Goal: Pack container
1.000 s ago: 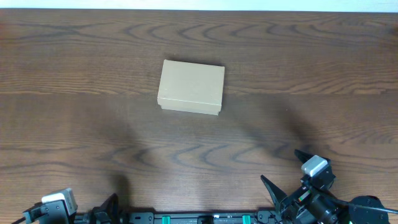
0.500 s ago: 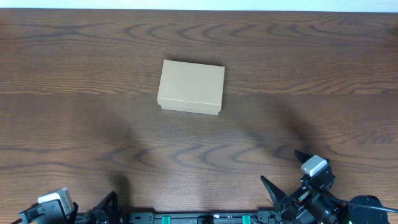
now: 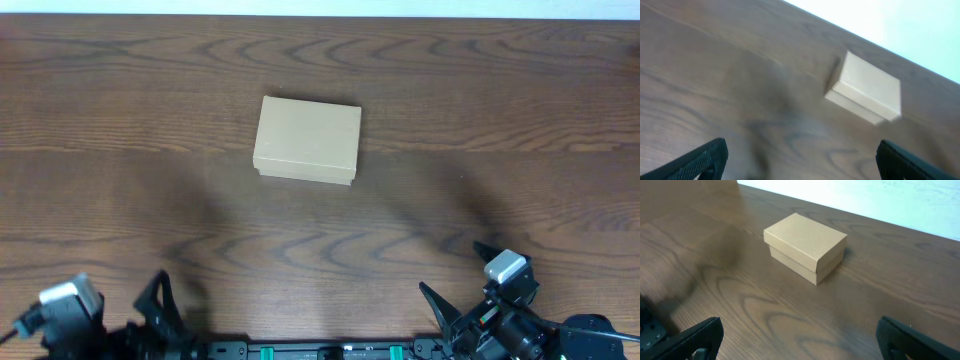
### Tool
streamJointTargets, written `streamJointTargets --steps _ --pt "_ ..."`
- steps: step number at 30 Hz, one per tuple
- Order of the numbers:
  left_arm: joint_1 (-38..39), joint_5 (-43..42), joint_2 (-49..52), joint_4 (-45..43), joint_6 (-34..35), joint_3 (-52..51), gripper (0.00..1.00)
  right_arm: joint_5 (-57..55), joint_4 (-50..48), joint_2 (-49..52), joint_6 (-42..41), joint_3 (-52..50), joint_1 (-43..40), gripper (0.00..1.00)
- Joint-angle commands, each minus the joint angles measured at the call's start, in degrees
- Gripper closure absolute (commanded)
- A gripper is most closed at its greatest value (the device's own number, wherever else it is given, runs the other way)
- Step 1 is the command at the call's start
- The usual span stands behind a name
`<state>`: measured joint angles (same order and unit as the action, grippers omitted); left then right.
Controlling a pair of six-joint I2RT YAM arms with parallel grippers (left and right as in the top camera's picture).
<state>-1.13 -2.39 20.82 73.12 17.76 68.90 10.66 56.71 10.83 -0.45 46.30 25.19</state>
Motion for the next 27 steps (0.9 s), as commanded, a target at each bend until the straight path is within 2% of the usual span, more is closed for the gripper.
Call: streamJointTargets --steps 1,6,12,18,27 --pt "-0.3 4.5 -0.3 -4.2 -1.7 -5.5 0.05 -0.2 0.1 -0.4 -0.8 -0.5 -0.5 0.01" --pt "-0.3 4.5 -2.9 -16.1 -7.0 -17.0 0.05 -0.2 0.1 -0.4 -0.8 -0.5 -0.5 0.01" --pt "-0.3 4.5 -12.6 -27.0 -12.8 -32.9 0.04 -0.2 0.1 -0.4 -0.8 -0.5 -0.5 0.01" --pt "-0.3 4.5 -20.3 -31.2 -16.3 -45.0 0.05 -0.2 0.1 -0.4 -0.8 -0.5 -0.5 0.01" --pt "1.3 8.0 -20.6 -35.9 -16.5 -56.3 0.05 -0.2 0.1 -0.4 -0.8 -0.5 -0.5 0.01"
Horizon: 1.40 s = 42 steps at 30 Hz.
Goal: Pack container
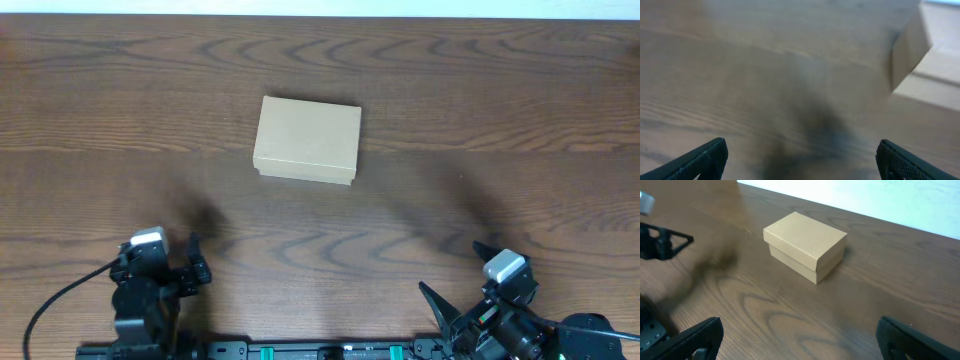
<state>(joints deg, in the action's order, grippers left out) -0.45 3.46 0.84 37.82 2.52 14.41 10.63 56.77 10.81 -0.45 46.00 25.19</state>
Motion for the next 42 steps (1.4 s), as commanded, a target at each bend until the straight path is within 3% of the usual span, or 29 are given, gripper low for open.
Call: streamJointTargets --steps 1,35,42 --pt "0.6 2.4 -0.6 -0.6 -1.3 -2.6 0.05 -0.1 0.1 -0.4 -0.8 -0.2 -0.5 0.01" --pt "0.6 4.4 -0.6 -0.6 -1.3 -5.4 0.05 -1.5 1.0 -0.4 0.5 -0.3 -0.7 0.01" --pt "0.6 4.4 -0.6 -0.6 -1.3 -5.4 0.04 -9.2 -1.2 -0.7 0.3 -7.2 -6.8 0.01"
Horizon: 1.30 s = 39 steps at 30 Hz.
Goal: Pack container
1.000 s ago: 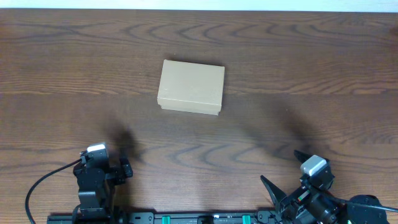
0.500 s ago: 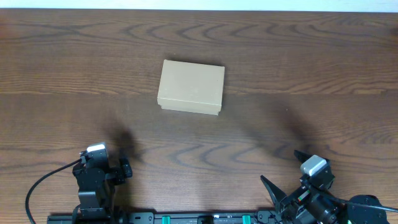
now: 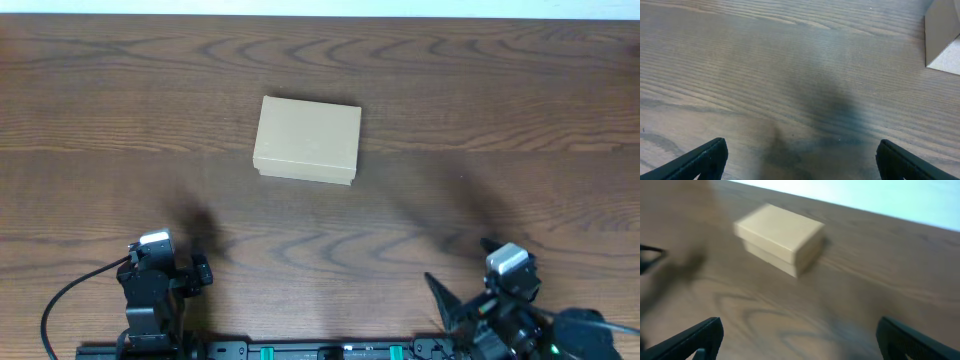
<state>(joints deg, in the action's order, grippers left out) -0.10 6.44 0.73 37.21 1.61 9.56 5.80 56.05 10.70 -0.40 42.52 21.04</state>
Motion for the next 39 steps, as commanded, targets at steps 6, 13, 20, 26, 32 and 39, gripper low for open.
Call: streamJointTargets --steps 6,13,20,26,32,39 --pt "0.2 1.4 -0.5 0.0 -0.3 -0.5 0.05 -4.3 -6.8 -4.2 0.2 -14.9 -8.7 0.01" --pt "0.2 1.4 -0.5 0.0 -0.3 -0.5 0.05 -1.9 -9.3 -10.4 0.0 -24.3 -14.4 0.01" --pt "0.2 1.4 -0.5 0.0 -0.3 -0.5 0.05 -1.7 -10.0 -10.4 -2.8 -29.3 -15.1 0.01" --pt "0.2 1.4 -0.5 0.0 -0.3 -0.5 0.05 -1.7 -10.2 -10.4 -7.1 -32.4 -15.0 0.01" --pt "0.2 1.4 -0.5 0.0 -0.3 -0.5 0.05 -1.7 -10.2 -10.4 -7.1 -32.4 -15.0 0.01" --pt "0.2 1.4 -0.5 0.0 -0.3 -0.5 0.05 -1.7 -10.2 -10.4 -7.1 -32.4 -15.0 0.01"
